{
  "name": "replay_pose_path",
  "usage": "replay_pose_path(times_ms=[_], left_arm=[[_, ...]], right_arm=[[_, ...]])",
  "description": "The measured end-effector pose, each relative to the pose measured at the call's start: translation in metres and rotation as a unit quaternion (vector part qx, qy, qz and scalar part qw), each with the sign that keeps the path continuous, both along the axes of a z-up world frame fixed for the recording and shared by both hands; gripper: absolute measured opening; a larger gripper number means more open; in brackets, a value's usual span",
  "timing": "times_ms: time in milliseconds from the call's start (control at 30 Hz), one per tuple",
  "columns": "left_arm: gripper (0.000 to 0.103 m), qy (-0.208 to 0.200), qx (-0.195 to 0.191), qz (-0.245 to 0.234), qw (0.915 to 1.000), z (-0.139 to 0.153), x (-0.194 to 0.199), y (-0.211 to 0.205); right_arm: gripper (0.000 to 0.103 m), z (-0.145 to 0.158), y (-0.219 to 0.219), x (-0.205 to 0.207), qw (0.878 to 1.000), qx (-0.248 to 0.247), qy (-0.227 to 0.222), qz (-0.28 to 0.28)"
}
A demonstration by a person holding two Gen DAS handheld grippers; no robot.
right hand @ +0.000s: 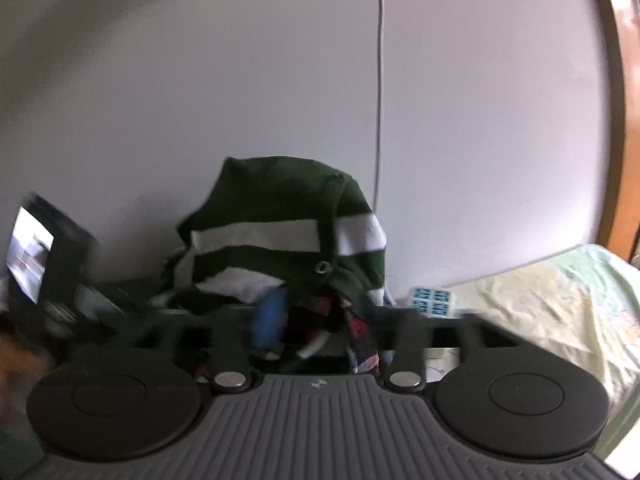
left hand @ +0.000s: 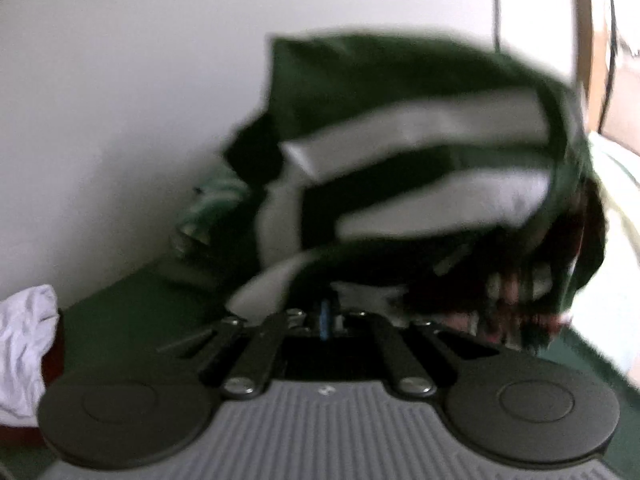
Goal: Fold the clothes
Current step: 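Grasp the green-and-white striped sweater with both grippers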
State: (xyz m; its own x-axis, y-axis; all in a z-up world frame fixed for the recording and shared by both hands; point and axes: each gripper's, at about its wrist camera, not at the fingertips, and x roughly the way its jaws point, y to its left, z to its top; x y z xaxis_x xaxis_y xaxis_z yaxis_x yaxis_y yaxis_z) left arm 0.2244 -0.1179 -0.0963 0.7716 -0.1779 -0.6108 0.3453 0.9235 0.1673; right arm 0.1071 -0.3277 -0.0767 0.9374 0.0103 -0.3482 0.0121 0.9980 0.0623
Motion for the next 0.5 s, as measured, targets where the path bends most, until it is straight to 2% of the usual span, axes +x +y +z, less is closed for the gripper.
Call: replay_pose_path(times_ms=[133,233,267,300,333,367,467,500], left_arm=[[0.0,-0.026,-0.019,0.023,0.9992,0.027,-0.009,0.025],[0.0,-0.023,-0.03,0.024,0.999,0.037,-0.019,0.035],[0.0,-0.023,-0.021,0.021,0.9993,0.035,-0.025,0.035],[0.0,-0.023,-0.011,0.017,0.9995,0.033,-0.031,0.035],[0.0,-0.021,-0.002,0.013,0.9997,0.031,-0.037,0.034],[0.0,-0.014,0.01,0.009,0.9998,0.027,-0.039,0.033],[0.023,-0.003,0.042,-0.003,0.9991,0.011,-0.042,0.022],[0.036,-0.006,0.053,-0.009,0.9985,0.006,-0.042,0.017]], right_arm=[[0.077,-0.024,0.008,0.026,0.999,-0.043,0.026,-0.01],[0.07,-0.039,-0.003,0.05,0.998,-0.01,0.055,-0.026],[0.063,-0.041,-0.006,0.06,0.998,0.003,0.059,-0.035],[0.034,-0.041,-0.008,0.069,0.997,0.018,0.068,-0.028],[0.009,-0.04,-0.009,0.077,0.996,0.033,0.078,-0.017],[0.009,-0.039,-0.01,0.085,0.995,0.049,0.088,-0.007],[0.008,-0.018,-0.008,0.071,0.996,0.072,0.057,0.014],[0.008,-0.009,-0.008,0.062,0.996,0.078,0.043,0.025]])
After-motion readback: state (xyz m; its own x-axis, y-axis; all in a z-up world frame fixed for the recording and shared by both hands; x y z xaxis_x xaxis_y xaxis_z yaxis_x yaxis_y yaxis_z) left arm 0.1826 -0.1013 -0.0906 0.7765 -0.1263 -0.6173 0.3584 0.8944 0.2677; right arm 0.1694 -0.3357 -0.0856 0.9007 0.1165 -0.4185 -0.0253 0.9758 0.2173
